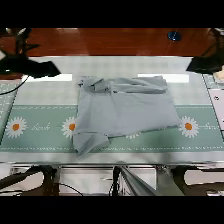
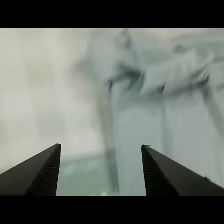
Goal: Fold the shirts.
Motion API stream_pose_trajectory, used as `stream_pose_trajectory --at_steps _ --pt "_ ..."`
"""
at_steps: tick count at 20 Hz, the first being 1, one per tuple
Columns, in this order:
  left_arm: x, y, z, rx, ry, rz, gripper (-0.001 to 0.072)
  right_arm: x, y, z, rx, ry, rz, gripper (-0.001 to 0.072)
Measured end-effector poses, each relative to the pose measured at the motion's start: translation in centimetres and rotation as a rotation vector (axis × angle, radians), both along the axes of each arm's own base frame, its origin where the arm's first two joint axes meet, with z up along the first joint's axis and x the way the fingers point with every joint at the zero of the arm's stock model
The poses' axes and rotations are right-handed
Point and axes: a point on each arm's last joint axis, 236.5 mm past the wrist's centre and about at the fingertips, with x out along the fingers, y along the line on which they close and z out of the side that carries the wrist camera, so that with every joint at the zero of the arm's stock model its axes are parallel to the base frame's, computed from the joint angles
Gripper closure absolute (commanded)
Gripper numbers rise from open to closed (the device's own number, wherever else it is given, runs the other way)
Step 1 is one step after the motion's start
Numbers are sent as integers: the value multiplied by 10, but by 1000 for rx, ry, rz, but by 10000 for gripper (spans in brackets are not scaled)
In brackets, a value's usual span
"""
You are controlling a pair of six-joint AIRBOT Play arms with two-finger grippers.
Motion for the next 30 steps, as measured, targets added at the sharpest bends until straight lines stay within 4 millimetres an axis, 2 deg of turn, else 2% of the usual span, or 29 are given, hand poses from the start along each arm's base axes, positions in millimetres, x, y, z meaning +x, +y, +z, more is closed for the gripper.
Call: stream_pose_trajectory --at_steps 2,4,8,9,11,16,21,22,23,24,30 --pt "-50 11 -10 -66 129 19 119 -16 -27 8 -2 11 -60 187" --pt "-94 6 -27 -146 224 29 101 -28 -43 8 26 24 -110 187" --pt "-170 -27 -73 -324 413 26 100 -48 -47 -14 88 86 -141 175" --pt "-182 -34 -82 -359 445 31 100 -53 -44 -21 104 105 -138 130" --pt "-201 -44 -100 -405 499 49 100 -64 -39 -38 130 148 -130 114" --pt "-214 -62 -125 -424 532 58 100 -87 -27 -70 174 237 -111 114" --pt "-228 -89 -152 -397 628 -15 109 -100 -20 -82 195 286 -98 114" --pt "-229 -94 -158 -394 641 -22 238 -102 -19 -83 200 294 -95 114" --pt "-229 -98 -163 -392 651 -25 525 -103 -18 -83 202 301 -91 114" --pt "-229 -102 -167 -389 658 -25 680 -105 -17 -84 205 307 -89 114" --pt "-227 -110 -177 -386 660 -29 682 -123 -9 -91 236 376 -62 108"
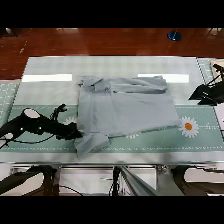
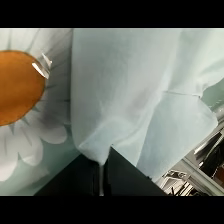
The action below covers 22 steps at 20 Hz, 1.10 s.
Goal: Fold the shirts.
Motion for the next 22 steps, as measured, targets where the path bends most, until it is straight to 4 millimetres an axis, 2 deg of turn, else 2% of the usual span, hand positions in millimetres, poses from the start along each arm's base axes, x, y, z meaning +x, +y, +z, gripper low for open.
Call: stream_pose_trajectory --at_steps 5,8,15,16,17,18,19,20,21,22 --pt "-2 -2 0 -10 -6 -20 682 -38 24 -28 152 88 11 107" --pt "-3 -3 1 -15 -9 -30 682 -55 37 -40 242 107 -6 108" --pt "-3 -3 1 -18 -14 -37 682 -67 64 -69 315 119 -67 129" --pt "-2 -3 2 -19 -17 -40 682 -68 71 -72 324 124 -72 150" --pt "-1 -3 3 -19 -21 -41 682 -68 80 -75 333 130 -77 207" --pt "1 -3 4 -20 -28 -42 682 -68 84 -80 321 132 -74 312" --pt "4 -3 5 -21 -37 -44 682 -66 89 -85 305 126 -69 445" --pt "8 -3 7 -20 -46 -45 682 -63 95 -90 287 117 -56 618" --pt "12 -3 10 -20 -59 -45 682 -61 100 -93 275 112 -46 685" --pt "17 -3 12 -20 -74 -47 682 -58 106 -95 270 104 -35 685"
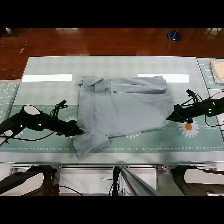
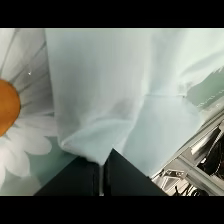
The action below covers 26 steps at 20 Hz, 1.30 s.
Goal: Fold the shirts.
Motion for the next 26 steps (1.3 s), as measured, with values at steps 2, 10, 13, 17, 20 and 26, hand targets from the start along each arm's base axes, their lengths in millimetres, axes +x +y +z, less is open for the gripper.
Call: stream_pose_trajectory --at_steps 2,10,13,17,20,26 --pt "12 -1 9 -5 -36 -9 684 5 9 1 -7 -21 16 686" --pt "101 -3 189 -22 -592 -64 686 69 23 188 -78 -579 61 686" --pt "108 4 331 12 -981 -47 686 66 34 328 -142 -919 52 686" --pt "48 19 497 145 -1450 -21 686 8 49 494 -269 -1305 5 686" --pt "-19 31 567 253 -1661 21 686 -50 49 575 -406 -1487 -57 686" --pt "-117 50 578 360 -1652 115 688 -134 43 600 -565 -1470 -127 687"
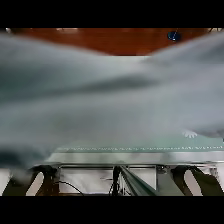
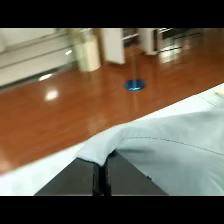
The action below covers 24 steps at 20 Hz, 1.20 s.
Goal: Fold the shirts.
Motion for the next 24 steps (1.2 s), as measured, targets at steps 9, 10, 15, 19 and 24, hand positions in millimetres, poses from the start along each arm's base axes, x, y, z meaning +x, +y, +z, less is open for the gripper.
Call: stream_pose_trajectory --at_steps 9,10,15,19,24 --pt "43 20 -123 21 499 70 687 42 -49 -129 11 517 -95 687" --pt "64 21 -146 21 567 67 688 57 -55 -157 29 612 -88 687" --pt "176 14 -257 -35 773 14 686 140 -82 -264 113 868 -72 687" --pt "261 16 -322 -28 798 -9 686 213 -103 -317 134 875 -66 687" --pt "334 19 -399 -45 841 -1 685 291 -110 -386 223 862 -45 686"
